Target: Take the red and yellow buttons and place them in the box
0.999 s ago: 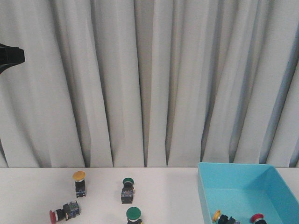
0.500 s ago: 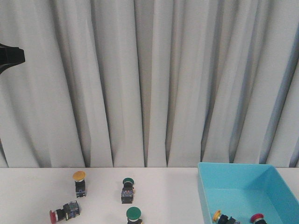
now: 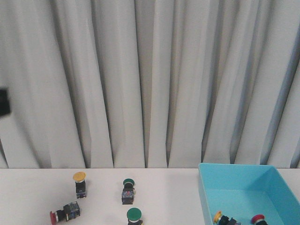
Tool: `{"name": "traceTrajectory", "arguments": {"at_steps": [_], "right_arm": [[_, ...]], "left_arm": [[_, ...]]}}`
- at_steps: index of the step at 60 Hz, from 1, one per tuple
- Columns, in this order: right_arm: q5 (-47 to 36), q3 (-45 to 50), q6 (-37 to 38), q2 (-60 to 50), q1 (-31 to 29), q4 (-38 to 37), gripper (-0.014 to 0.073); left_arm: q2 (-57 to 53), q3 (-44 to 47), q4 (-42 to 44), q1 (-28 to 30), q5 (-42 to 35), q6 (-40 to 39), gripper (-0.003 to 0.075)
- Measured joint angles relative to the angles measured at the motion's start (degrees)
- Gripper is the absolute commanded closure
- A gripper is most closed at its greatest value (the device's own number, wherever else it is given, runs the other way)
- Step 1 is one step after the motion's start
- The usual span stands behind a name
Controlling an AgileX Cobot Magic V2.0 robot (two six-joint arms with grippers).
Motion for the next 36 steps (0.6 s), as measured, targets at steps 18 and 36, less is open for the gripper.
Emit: {"name": "traceTrajectory", "arguments": {"at_steps": [18,36], "right_arm": [[0.0,0.0,0.0,0.0,0.0,0.05,0.0601],[0.0,0.0,0.0,0.0,0.0,0.05,0.0601]], "left_arm": [[-33.61,51.66,8.42,1.43,-24.1,-7.94,0.0696],[-58.23,66.83,16.65,14.55,-18.92,-12.17,0.0696]]}}
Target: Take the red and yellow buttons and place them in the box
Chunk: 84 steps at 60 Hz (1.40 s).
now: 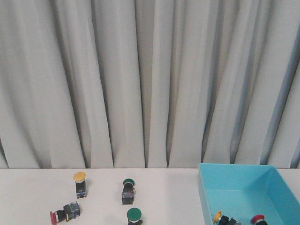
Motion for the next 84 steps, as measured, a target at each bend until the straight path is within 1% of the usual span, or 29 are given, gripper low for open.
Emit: {"name": "traceTrajectory", "arguments": {"at_steps": [6,13,19,28,32,84], "right_arm": [[-0.05,0.0,0.0,0.07,0.0,0.0,0.0601],[-0.04,0.0,0.0,0.07,0.0,0.0,0.0601],[0.01,0.0,0.0,0.07,0.0,0.0,0.0601],[0.01,0.0,0.0,0.07,0.0,0.0,0.0601],[0.01,0.0,0.0,0.07,0.0,0.0,0.0601],[-0.03,0.0,0.0,0.07,0.0,0.0,0.0601]], "left_arm": [[-3.0,0.06,2.65,0.39,3.7,-1.59,0.0696],[-3.39,0.11,3.31,-0.2,5.38,-1.86,0.0696],[-3.39,0.11,3.43,-2.68,5.51,-1.88,0.0696],[-3.39,0.11,3.47,-7.94,5.51,-2.0,0.0696],[-3.39,0.11,3.47,-9.01,5.51,-2.0,0.0696],[-3.39,0.11,3.04,-9.23,5.46,-2.11,0.0696]]}}
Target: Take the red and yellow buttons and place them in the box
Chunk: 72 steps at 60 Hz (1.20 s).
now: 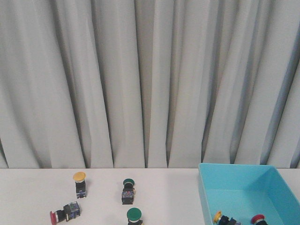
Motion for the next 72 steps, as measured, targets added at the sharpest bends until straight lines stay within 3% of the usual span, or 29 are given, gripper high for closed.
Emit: {"name": "traceTrajectory", "arguments": {"at_steps": [9,16,24,31,37,52,62,72], "right_arm": [[-0.94,0.7,0.0,-0.05,0.0,-0.54,0.0601],[-7.03,7.23,0.65,-1.9,0.57,-7.47,0.0601],[-18.82,24.71,4.14,-8.19,2.41,-13.47,0.0601],[-29.41,43.84,6.65,-17.1,2.78,-14.38,0.0601],[-33.31,58.16,9.02,-26.47,2.78,-14.24,0.0601],[-34.1,81.03,12.48,-51.28,2.78,-13.92,0.0601],[-25.01,82.17,13.67,-62.59,2.78,-14.15,0.0601],[-20.48,82.29,14.24,-63.66,1.85,-14.21,0.0601]], "left_arm": [[0.0,0.0,0.0,0.0,0.0,0.0,0.0696],[0.0,0.0,0.0,0.0,0.0,0.0,0.0696],[0.0,0.0,0.0,0.0,0.0,0.0,0.0696],[0.0,0.0,0.0,0.0,0.0,0.0,0.0696],[0.0,0.0,0.0,0.0,0.0,0.0,0.0696],[0.0,0.0,-0.02,0.0,0.0,0.0,0.0696],[0.0,0.0,-0.06,0.0,0.0,0.0,0.0696],[0.0,0.0,-0.06,0.0,0.0,-0.05,0.0696]]}}
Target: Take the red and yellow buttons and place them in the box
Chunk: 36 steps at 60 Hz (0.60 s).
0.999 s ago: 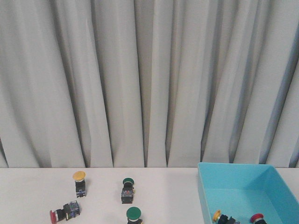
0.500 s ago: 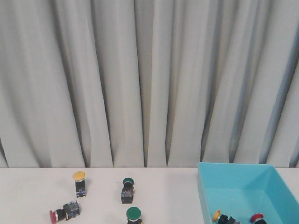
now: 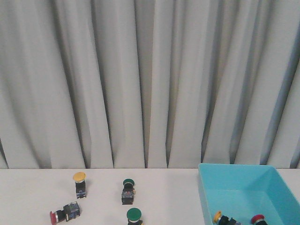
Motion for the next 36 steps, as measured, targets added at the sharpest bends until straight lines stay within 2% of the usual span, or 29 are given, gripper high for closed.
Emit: {"name": "traceTrajectory", "arguments": {"at_steps": [36], "right_arm": [[0.38,0.0,0.37,0.0,-0.39,0.05,0.0601]], "left_arm": [[0.0,0.0,-0.06,0.0,0.0,0.0,0.0696]]}}
